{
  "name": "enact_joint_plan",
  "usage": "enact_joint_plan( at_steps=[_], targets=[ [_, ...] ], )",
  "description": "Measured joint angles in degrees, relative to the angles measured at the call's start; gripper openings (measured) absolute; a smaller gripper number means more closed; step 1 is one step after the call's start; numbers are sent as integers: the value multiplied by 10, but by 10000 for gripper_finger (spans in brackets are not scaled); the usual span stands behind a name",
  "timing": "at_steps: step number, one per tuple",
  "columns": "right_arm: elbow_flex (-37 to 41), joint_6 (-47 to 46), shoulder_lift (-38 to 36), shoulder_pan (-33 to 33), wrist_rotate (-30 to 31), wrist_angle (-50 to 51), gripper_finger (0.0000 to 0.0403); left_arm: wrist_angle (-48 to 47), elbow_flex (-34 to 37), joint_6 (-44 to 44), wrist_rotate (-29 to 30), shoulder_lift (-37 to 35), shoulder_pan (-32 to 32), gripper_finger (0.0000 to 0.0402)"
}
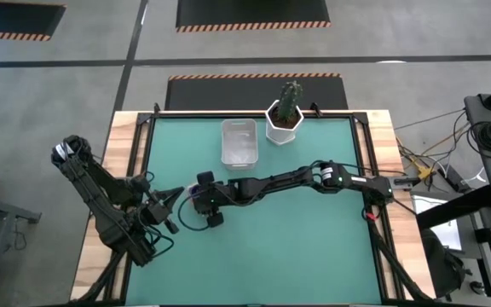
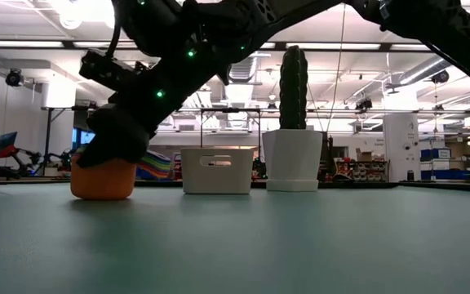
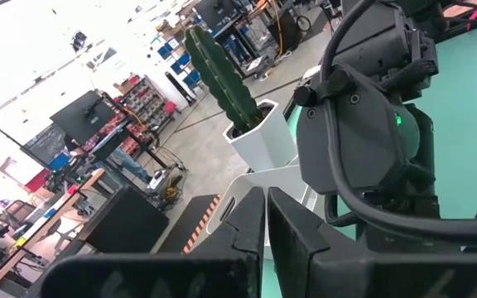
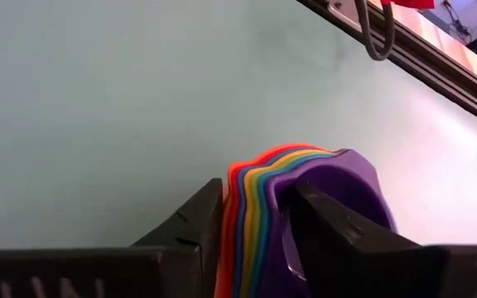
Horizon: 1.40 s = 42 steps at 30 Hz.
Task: Nest measuring cups in basket
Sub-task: Put the nested measuring cups into the gray bin
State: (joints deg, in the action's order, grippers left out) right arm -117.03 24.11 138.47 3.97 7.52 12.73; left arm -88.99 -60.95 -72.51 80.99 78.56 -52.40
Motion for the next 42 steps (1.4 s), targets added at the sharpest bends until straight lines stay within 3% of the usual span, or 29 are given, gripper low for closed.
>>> enact_joint_plan(
  at_steps=[38,42],
  targets=[
    [-50,-6,-39,0,14,156,105,0,0,0,0,0,0,0],
    [-49,-21,-40,0,-13,156,99,0,0,-6,42,0,0,0]
  ],
)
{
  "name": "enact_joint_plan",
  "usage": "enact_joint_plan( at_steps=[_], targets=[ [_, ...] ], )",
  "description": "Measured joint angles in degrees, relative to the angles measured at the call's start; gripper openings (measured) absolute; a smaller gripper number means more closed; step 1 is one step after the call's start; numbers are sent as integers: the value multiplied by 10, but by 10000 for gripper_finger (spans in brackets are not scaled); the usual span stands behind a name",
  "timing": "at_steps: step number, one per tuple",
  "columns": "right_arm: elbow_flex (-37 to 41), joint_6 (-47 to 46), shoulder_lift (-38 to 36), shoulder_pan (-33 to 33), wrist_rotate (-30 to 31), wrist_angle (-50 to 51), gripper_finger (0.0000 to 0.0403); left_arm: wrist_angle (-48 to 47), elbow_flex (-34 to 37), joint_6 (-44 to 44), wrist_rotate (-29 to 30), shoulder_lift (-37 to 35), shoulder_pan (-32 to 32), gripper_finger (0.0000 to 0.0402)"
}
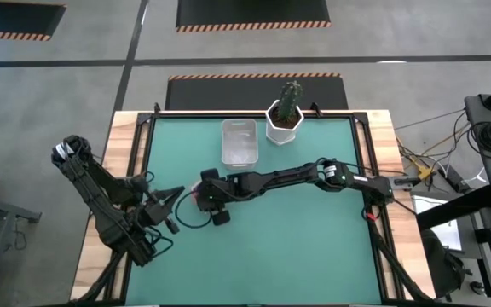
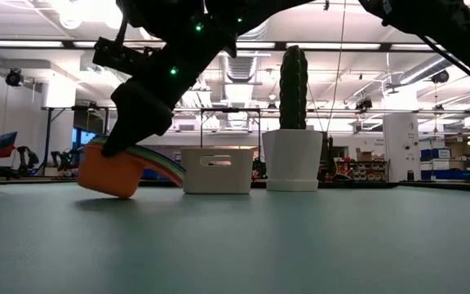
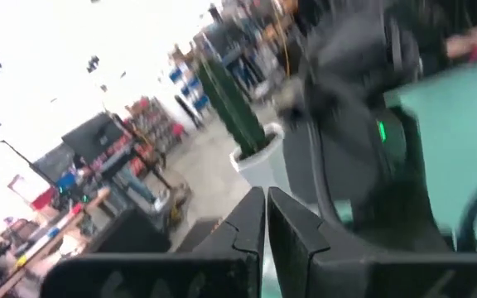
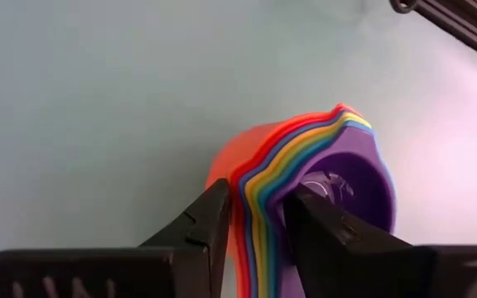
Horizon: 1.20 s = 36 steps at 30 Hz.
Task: Nest measuring cups in basket
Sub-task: Put the nested measuring cups into the gray bin
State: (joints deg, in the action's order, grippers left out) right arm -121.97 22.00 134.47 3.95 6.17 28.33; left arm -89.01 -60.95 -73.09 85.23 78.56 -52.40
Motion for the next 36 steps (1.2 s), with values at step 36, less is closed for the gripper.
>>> enact_joint_plan(
  at_steps=[36],
  targets=[
    [5,56,-26,0,-1,151,72,3,-104,10,43,-67,-16,0]
  ],
)
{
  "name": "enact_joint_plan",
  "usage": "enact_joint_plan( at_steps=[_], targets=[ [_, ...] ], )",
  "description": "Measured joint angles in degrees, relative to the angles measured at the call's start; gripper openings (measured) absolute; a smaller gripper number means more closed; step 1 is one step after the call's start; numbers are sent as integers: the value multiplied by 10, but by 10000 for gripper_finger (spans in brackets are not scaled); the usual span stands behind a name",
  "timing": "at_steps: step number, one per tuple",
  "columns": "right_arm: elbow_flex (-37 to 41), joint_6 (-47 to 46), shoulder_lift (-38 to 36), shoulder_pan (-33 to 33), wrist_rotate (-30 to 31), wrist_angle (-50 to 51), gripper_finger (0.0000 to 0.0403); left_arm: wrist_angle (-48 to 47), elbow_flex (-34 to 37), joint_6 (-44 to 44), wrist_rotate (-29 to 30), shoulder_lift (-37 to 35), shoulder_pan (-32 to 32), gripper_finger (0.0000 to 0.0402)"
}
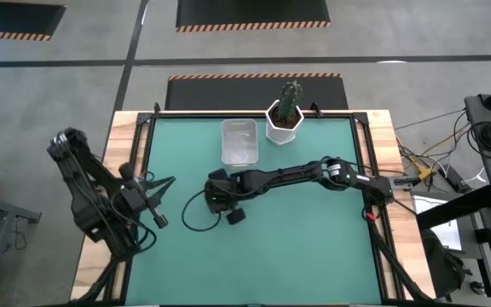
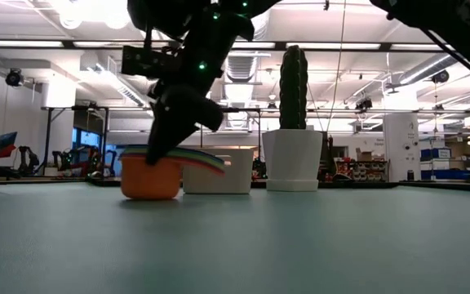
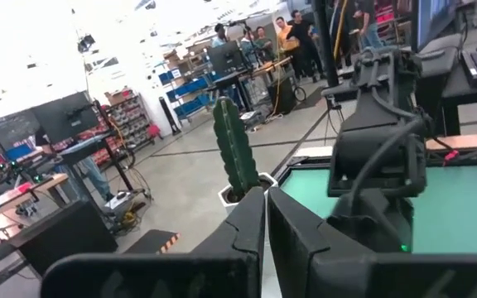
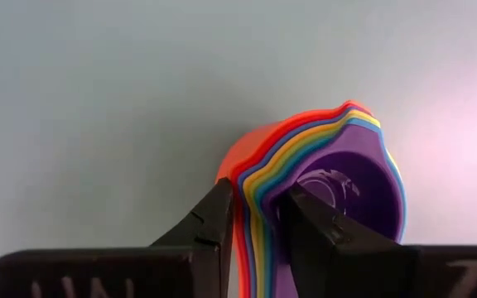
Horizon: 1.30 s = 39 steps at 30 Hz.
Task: Nest measuring cups in basket
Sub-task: Put the nested measuring cups into the gray bin
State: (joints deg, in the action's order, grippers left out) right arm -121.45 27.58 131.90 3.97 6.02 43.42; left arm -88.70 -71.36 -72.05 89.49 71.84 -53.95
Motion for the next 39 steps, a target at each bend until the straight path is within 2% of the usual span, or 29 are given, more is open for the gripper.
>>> enact_joint_plan(
  at_steps=[14,24,39],
  targets=[
    [0,-34,-14,0,12,67,70,10,61,-31,5,-24,0,0],
    [1,-57,-27,1,45,106,68,11,64,-35,5,-18,0,0],
    [2,-91,-32,1,45,109,68,12,64,-35,5,-18,0,0]
  ],
)
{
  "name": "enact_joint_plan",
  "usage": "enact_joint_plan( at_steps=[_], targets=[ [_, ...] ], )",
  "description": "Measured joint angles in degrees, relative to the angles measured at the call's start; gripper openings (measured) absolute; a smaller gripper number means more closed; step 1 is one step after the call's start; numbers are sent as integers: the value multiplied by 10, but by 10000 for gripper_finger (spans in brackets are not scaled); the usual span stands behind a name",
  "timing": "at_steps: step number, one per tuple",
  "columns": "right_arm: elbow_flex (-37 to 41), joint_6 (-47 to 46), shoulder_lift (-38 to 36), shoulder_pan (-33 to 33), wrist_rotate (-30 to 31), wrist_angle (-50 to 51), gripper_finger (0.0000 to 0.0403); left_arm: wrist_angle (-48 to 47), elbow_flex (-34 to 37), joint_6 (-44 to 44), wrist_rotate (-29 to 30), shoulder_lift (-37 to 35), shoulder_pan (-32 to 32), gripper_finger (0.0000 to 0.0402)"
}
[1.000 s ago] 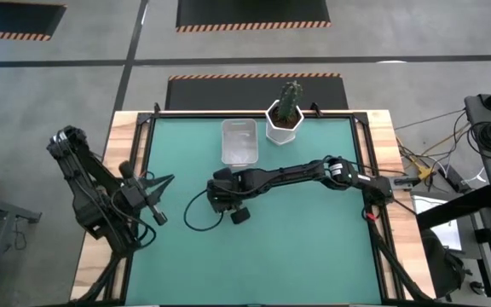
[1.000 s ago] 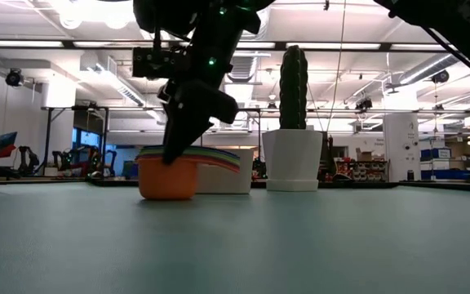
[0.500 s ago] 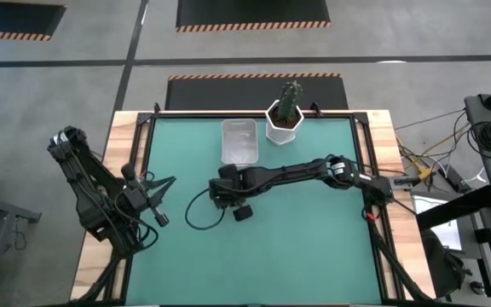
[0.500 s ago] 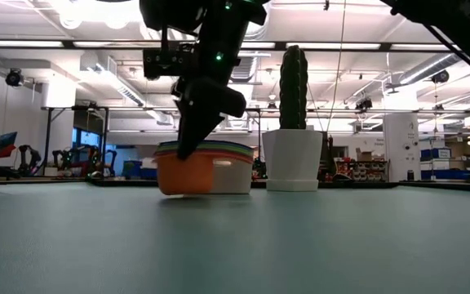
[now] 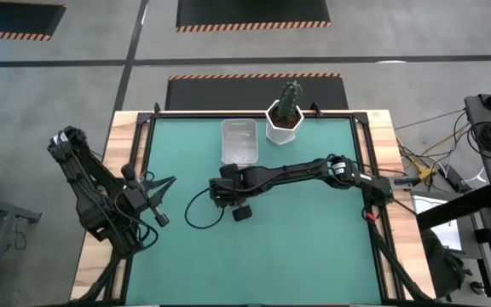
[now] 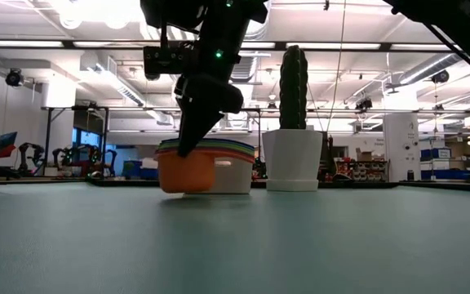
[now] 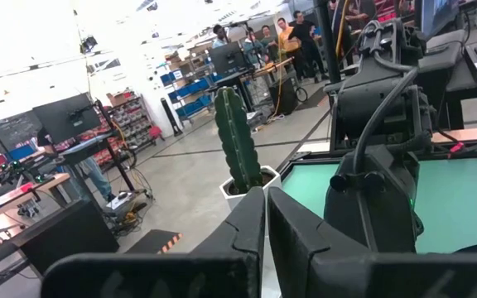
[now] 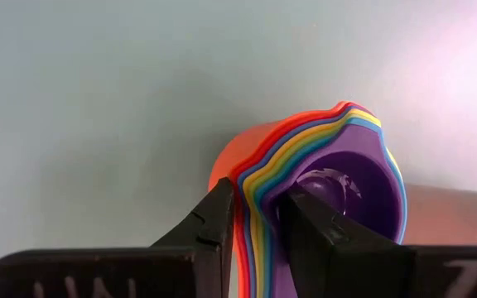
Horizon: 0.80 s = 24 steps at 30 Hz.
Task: Nest measuring cups in basket
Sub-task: Put the nested measuring cups into the gray bin
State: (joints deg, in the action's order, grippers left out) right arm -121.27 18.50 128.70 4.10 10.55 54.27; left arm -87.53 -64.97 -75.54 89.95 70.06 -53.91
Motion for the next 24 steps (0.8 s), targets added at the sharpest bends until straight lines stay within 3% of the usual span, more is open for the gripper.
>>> enact_joint_plan(
  at_steps=[17,24],
  targets=[
    [0,-21,-36,0,3,6,68,0,0,3,0,0,0,0],
    [0,-30,-68,-11,91,10,68,0,0,3,0,0,0,0]
  ],
)
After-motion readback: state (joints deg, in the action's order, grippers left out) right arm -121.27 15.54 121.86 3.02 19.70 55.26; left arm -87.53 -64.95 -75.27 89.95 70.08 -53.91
